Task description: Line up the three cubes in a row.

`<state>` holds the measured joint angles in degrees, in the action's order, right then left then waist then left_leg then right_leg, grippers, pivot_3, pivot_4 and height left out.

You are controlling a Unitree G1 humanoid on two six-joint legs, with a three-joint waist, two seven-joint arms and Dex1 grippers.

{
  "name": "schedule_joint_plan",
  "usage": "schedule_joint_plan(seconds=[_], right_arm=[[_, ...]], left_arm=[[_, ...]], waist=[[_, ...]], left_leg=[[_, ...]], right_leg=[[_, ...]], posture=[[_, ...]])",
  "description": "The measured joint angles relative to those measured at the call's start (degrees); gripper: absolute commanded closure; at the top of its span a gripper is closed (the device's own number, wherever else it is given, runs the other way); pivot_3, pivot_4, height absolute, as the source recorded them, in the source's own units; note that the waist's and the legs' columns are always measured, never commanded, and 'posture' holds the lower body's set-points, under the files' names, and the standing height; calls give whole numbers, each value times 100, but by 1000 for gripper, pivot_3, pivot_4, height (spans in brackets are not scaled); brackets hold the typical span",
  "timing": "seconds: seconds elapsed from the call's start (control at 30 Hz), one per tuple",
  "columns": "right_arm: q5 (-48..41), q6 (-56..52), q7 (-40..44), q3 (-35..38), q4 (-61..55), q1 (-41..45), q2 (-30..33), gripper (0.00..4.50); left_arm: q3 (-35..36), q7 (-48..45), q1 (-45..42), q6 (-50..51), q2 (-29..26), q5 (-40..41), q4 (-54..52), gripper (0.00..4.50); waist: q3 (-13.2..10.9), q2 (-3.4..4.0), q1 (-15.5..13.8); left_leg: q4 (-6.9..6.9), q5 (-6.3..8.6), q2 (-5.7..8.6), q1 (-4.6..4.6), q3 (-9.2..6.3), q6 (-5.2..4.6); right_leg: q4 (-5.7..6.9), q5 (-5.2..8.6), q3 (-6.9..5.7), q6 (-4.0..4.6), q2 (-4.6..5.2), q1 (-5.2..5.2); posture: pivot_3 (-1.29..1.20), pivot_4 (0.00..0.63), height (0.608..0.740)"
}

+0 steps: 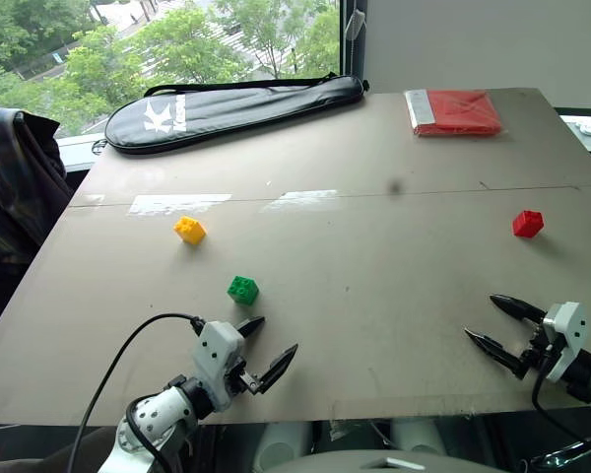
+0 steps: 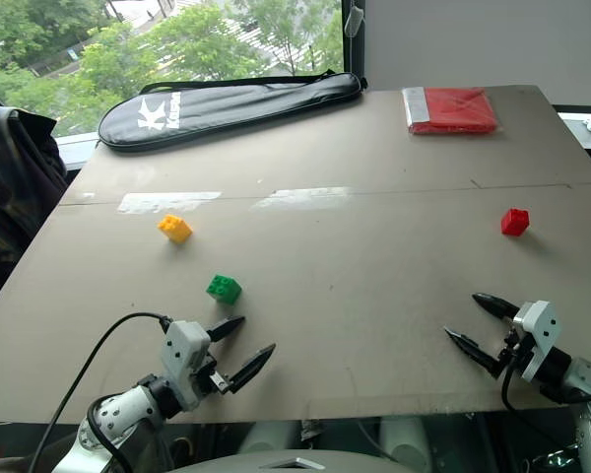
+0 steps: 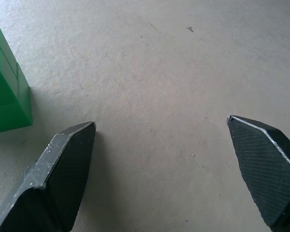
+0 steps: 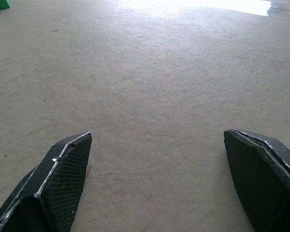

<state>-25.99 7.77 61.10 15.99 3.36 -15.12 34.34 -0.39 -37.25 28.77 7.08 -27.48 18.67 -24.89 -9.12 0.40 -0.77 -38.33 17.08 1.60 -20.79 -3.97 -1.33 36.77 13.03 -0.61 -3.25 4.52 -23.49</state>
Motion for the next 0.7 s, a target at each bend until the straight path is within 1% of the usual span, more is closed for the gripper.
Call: schedule_joint_plan(seconds=[0.3,0.7], right_arm=[[-25,18,-104,67,-110,-253,-55,0],[-25,40,-144,67,-102,-199,-56,0]], left_arm=[[-31,-33,-189,233,-19,6,-79,54],[-32,-22,-171,188,39,-17,-38,54]], waist=[[1,1,-25],[1,1,-23]], left_leg=[[-5,0,2,1,-5,-1],[-6,-1,3,0,-4,-1]], right_leg=[[2,-1,-2,0,1,5],[2,-1,-1,0,2,5]], posture=[[0,150,701],[0,150,701]])
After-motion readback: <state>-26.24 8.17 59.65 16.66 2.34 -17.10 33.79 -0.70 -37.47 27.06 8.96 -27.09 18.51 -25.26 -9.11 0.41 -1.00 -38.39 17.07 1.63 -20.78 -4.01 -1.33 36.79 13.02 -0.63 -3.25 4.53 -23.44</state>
